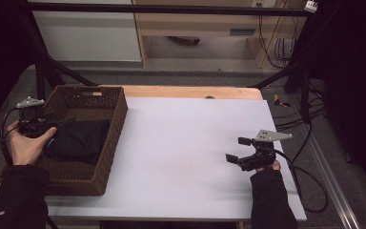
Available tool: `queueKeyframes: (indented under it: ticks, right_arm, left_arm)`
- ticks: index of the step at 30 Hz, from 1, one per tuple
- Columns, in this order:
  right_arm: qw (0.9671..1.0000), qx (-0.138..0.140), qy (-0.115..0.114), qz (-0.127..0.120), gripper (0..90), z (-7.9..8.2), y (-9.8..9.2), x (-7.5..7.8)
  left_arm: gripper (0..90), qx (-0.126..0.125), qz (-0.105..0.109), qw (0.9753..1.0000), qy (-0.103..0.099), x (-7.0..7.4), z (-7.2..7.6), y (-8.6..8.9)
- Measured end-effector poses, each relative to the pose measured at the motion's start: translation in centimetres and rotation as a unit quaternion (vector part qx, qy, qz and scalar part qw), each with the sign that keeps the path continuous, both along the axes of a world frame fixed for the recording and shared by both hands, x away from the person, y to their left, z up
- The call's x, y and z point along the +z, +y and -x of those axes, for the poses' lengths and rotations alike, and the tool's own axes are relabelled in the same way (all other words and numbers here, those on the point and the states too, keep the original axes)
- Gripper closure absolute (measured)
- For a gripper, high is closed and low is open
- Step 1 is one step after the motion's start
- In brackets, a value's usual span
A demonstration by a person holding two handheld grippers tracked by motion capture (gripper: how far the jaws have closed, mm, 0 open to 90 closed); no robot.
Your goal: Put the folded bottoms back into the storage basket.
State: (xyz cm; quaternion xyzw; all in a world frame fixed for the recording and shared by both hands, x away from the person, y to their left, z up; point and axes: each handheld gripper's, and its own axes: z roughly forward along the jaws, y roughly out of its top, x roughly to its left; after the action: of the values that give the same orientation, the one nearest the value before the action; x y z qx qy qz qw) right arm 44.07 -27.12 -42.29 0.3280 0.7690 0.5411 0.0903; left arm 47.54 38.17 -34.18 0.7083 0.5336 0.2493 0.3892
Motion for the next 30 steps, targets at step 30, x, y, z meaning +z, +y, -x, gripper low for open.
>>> queueKeyframes:
  ticks: [30]
  right_arm:
    - [1.0000,0.000,-0.002,-0.002,3.3,0.1,0.0,0.1]
  left_arm:
    - [4.6,-0.083,0.013,0.9949,-0.057,0.5,3.4,-6.5]
